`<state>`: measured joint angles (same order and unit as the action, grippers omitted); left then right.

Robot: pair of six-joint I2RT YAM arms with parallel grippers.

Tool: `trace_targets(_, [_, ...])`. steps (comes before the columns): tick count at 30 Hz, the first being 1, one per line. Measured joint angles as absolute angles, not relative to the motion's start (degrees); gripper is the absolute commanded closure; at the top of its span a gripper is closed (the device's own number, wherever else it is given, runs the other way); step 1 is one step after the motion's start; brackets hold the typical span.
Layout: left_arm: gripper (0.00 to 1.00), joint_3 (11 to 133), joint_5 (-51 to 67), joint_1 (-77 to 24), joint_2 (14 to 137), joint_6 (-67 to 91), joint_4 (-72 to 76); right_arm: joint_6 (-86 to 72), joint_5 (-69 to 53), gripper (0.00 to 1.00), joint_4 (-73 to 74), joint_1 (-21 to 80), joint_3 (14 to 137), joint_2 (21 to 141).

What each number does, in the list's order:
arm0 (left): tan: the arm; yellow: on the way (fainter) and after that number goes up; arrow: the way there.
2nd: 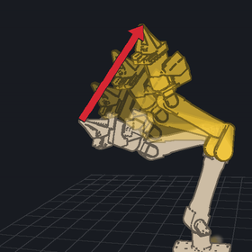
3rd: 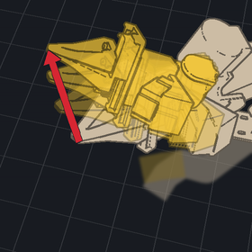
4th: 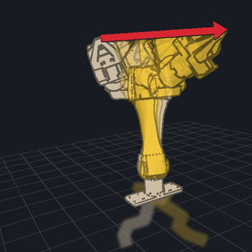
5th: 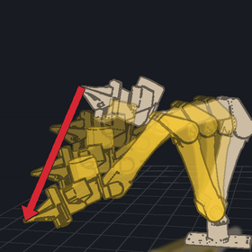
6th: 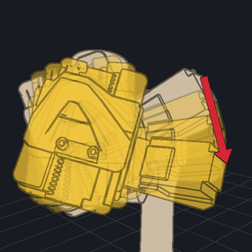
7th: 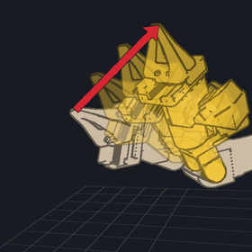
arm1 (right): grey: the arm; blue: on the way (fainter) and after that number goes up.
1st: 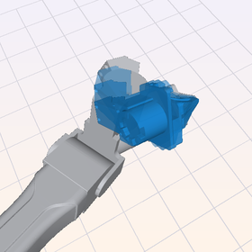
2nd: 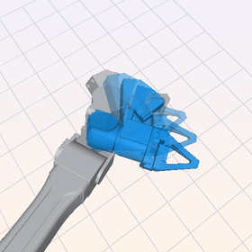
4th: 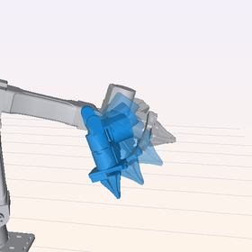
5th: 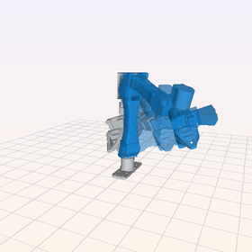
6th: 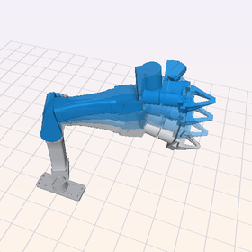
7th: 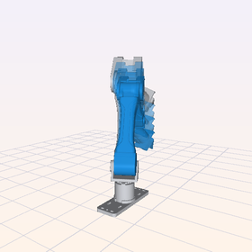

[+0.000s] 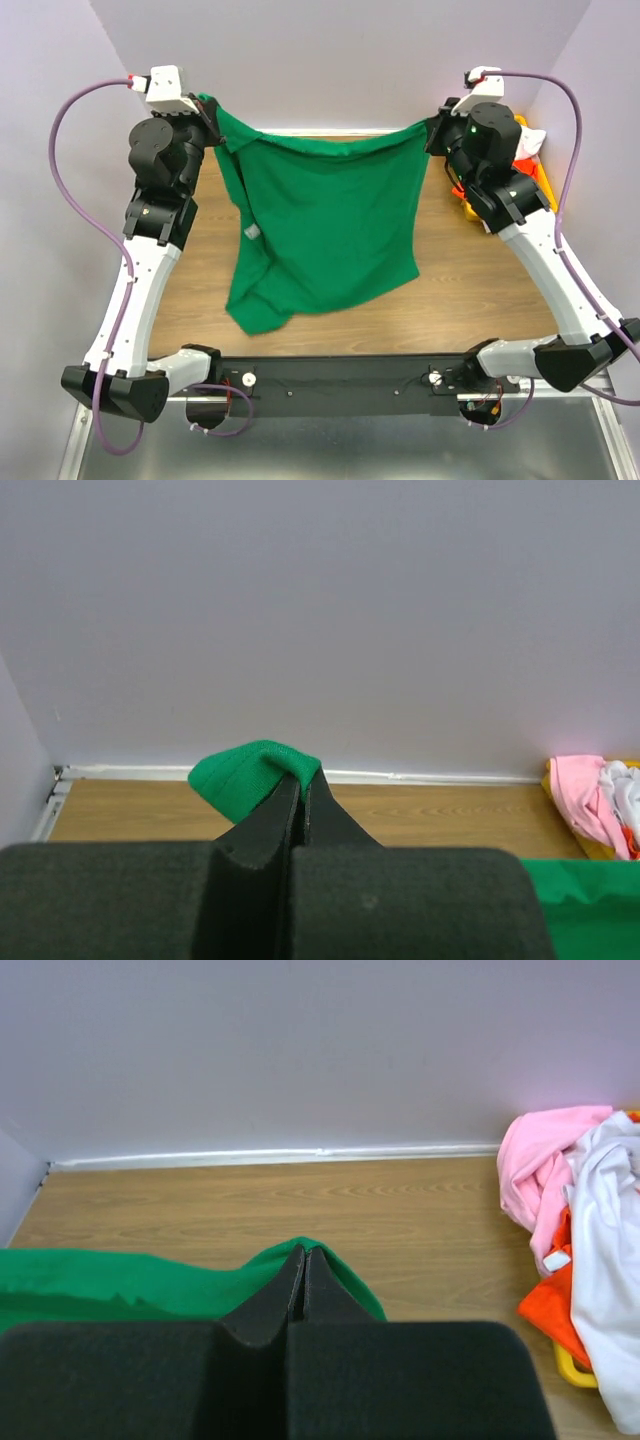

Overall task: Fold and stack the t-shirts
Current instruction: Flatten the tshirt out

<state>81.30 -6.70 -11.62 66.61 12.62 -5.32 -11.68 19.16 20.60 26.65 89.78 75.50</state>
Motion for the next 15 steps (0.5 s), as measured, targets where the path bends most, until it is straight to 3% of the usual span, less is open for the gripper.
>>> trace_targets(15, [1.0,85.54,2.83,-11.64,48.45,8.99,-3.57,-9.13,19.75,1.0,19.73,26.65,91.53,62.06])
